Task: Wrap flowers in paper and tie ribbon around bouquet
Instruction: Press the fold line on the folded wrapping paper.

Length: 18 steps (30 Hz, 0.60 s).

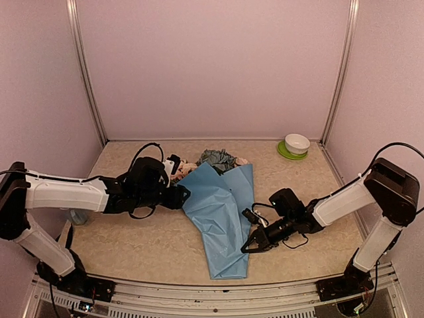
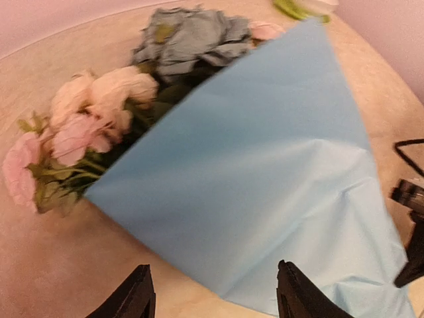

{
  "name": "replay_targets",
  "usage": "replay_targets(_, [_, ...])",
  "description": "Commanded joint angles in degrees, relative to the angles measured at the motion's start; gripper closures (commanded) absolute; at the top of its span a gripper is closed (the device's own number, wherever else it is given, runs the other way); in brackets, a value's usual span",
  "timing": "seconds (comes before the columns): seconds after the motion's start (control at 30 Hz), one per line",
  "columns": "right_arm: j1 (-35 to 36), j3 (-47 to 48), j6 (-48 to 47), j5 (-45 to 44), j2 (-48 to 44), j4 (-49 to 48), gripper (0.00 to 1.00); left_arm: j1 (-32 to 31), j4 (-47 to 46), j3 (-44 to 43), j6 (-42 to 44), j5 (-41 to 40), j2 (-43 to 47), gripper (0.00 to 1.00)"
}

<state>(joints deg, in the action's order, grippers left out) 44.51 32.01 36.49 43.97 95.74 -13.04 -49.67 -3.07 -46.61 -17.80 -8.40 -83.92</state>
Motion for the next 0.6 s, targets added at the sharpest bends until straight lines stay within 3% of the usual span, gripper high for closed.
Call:
replay_targets(0.0, [0.22,1.13,-5.74,1.34,-2.39,8.50,1.00,5.11,6.51,-1.99,1.73,-5.76,-2.87,0.38])
replay_targets(0.2, [0.14,0.26,-7.80,0.28,-5.37,12.77,1.00,11.63,3.74,-0.60,-7.30,3.37,-5.82,0.37])
replay_targets(0.3, [0.13,-0.34,-7.44,-0.15,-6.62,12.59,1.00,11.70,-4.01,4.52,-16.78,6.23,-4.02,0.34])
replay_targets(0.47, [0.11,-0.47,-7.05,-0.28,-7.16,11.79,1.00,11.13,-25.16,12.47,-32.48,10.25,-6.55,0.31])
replay_targets(0.57, [0.10,-0.38,-6.97,-0.28,-7.27,11.77,1.00,9.76,-24.30,9.50,-34.21,9.24,-11.29,0.29])
